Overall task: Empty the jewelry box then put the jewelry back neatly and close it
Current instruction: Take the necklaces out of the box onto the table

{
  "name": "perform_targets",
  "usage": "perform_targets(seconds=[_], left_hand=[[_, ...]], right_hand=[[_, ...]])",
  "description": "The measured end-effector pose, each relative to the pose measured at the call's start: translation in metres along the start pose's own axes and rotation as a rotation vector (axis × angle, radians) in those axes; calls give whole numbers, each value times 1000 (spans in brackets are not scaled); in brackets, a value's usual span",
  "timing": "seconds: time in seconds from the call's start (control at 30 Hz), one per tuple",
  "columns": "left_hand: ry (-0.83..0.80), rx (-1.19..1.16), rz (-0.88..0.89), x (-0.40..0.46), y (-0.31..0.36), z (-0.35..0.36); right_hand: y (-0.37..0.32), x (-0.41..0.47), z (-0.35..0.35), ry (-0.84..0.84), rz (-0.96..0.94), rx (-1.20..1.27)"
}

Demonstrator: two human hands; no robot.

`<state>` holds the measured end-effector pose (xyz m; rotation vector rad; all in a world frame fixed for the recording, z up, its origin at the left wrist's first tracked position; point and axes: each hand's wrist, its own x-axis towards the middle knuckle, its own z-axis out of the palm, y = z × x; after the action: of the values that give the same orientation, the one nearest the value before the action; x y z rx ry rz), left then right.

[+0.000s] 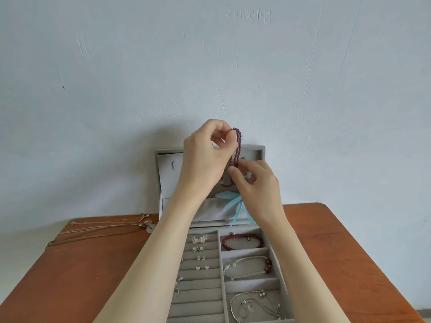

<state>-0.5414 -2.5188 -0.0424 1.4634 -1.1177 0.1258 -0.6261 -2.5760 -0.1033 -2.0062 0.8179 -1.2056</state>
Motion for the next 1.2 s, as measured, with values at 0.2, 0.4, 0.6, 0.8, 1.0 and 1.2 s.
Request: perform_targets(seconds=[0.2,0.4,0.6,0.8,1.0,1.2], left_hand=[[-29,-151,-72,-3,13,-28],[-76,-300,-242,-32,10,-75],[-136,-267,-388,-71,1,-121],[-156,-411,-510,-103,18,-143],[-264,-131,-425,-121,31,-173],[-209,-39,-510,-142,10,-205]], right_hand=[[-17,-4,-12,-111,83,345],[-33,-28,-20,-238,156,560],[-53,-56,-27,-357,221,637],[-79,-77,-38,-482,224,562],[-97,-79,-61,-404,251,450],[-96,-84,-74,-427,512,863]])
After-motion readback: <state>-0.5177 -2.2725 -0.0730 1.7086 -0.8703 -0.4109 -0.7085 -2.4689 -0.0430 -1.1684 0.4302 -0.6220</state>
